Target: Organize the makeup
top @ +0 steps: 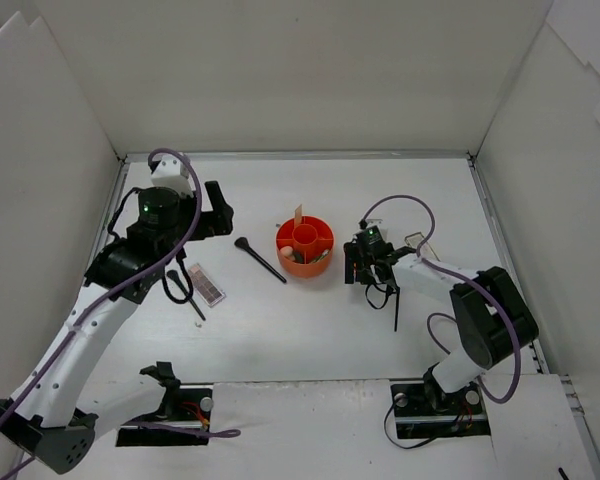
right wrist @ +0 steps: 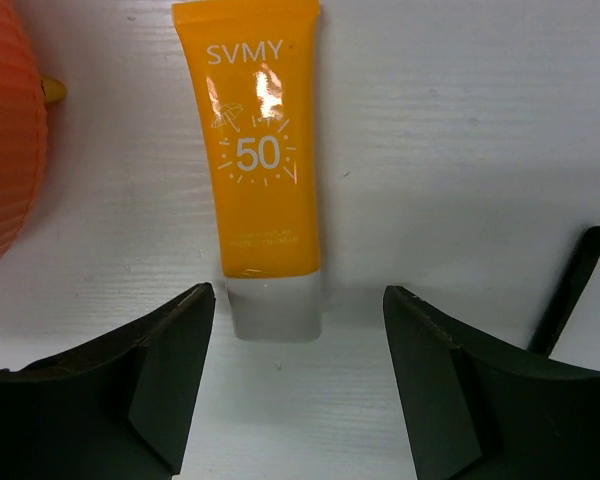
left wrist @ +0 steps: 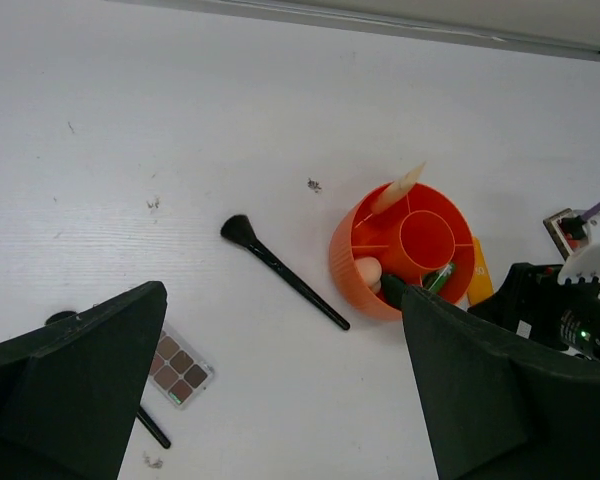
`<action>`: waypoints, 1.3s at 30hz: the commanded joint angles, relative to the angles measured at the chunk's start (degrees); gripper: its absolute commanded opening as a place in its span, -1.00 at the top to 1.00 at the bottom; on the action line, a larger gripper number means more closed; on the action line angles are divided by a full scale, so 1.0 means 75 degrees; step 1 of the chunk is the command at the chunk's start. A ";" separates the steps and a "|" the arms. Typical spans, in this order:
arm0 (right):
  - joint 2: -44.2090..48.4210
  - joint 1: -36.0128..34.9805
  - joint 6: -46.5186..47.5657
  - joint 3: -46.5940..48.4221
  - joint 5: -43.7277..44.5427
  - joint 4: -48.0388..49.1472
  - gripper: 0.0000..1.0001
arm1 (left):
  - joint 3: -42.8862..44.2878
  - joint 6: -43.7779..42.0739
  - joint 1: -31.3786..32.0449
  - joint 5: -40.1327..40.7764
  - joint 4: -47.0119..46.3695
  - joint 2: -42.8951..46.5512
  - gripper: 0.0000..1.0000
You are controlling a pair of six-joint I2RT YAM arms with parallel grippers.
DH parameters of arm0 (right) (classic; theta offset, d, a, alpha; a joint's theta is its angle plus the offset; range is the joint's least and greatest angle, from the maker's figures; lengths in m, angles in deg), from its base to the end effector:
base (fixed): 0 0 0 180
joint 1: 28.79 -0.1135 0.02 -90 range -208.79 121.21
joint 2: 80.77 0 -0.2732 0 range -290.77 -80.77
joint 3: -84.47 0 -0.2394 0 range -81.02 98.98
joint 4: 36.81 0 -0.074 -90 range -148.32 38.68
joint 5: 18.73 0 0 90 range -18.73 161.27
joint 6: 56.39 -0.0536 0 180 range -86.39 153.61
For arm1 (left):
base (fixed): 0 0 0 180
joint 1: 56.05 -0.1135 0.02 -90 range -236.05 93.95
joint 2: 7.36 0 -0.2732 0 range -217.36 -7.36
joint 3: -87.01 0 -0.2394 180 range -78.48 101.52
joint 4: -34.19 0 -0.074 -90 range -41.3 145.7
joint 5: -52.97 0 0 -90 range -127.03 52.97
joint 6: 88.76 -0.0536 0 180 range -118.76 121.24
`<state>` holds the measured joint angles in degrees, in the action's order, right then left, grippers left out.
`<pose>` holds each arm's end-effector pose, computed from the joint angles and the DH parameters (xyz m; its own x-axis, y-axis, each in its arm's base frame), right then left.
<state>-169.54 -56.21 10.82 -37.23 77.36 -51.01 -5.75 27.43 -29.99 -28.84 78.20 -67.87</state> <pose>0.2787 0.1382 0.1757 -0.7268 0.0569 -0.6845 -0.1187 0.9712 0.2067 0.2016 -0.0901 0.4212 -0.3774 -0.3017 -0.8755 0.1628 0.9091 -0.3835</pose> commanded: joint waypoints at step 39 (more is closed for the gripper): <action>0.5461 -0.0786 0.1222 -0.0167 -0.1537 -0.0429 0.85 | 0.0861 0.1347 0.1188 -0.5368 -0.1764 -0.1575 -0.75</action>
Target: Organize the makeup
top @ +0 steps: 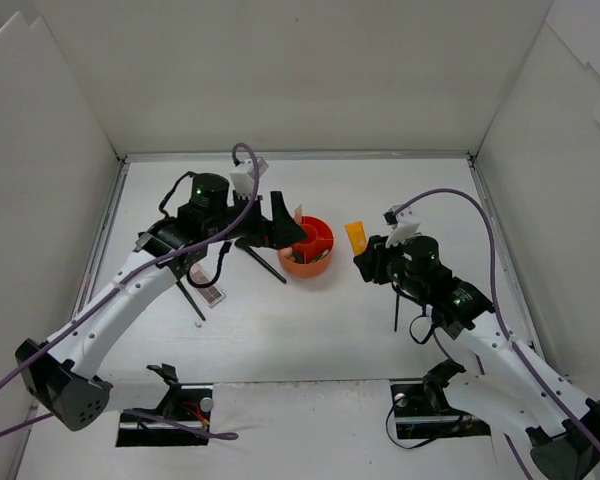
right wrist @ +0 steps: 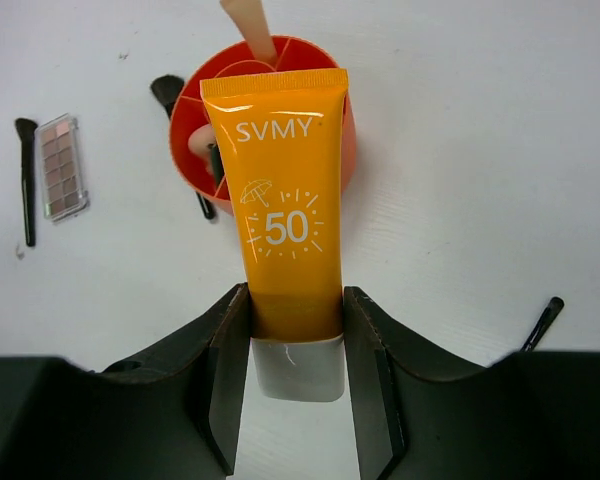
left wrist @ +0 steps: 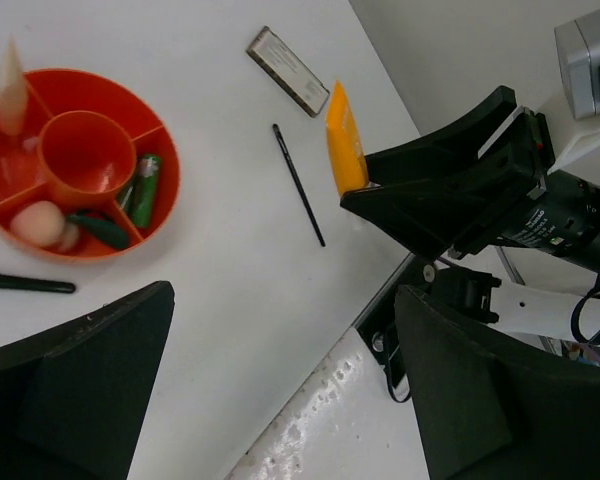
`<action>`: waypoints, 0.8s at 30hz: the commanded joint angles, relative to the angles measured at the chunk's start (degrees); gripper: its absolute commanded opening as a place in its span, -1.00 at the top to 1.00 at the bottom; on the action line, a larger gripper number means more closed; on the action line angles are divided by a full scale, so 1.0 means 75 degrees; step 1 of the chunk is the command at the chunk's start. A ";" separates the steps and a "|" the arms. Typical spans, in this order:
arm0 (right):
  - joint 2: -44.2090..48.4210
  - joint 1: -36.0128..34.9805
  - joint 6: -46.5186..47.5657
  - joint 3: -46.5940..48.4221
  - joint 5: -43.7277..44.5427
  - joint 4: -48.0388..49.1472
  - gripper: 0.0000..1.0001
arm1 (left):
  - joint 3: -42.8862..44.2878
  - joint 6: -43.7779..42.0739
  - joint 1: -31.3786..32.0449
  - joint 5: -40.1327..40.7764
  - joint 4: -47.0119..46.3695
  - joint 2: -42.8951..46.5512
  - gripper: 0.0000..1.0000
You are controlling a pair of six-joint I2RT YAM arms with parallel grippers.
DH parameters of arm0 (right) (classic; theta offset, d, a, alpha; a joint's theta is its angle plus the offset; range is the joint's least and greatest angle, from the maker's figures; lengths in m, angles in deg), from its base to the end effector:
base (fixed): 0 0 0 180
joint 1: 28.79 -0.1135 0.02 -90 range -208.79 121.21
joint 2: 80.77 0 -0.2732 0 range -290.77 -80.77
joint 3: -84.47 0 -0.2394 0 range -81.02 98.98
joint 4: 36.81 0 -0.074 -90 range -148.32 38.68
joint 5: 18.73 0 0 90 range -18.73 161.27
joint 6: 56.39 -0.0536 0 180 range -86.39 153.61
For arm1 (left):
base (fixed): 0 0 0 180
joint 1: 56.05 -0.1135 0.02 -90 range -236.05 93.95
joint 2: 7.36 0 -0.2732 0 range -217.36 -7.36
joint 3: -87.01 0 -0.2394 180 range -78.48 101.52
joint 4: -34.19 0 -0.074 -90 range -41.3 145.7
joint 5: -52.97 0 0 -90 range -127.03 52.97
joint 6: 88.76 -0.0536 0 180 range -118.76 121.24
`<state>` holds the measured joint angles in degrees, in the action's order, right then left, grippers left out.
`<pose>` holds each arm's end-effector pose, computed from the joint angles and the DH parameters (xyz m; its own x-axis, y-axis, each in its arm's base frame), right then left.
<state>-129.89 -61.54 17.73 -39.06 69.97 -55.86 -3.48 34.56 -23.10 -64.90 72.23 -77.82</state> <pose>0.1705 0.1111 0.3248 -0.3171 0.1213 -0.9406 -0.4915 0.8272 0.2724 0.2127 -0.1677 0.4096 -0.6960 -0.1275 -0.7066 0.5617 0.5162 -0.6465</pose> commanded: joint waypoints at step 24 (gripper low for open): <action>0.0561 -0.0590 0.0418 -0.0074 -0.1034 0.0382 0.78 | 0.1390 0.1077 0.1360 -0.0853 -0.1707 -0.2395 -0.03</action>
<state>-126.09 -65.37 20.24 -39.37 62.87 -57.15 3.17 41.40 -13.59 -69.32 64.67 -96.31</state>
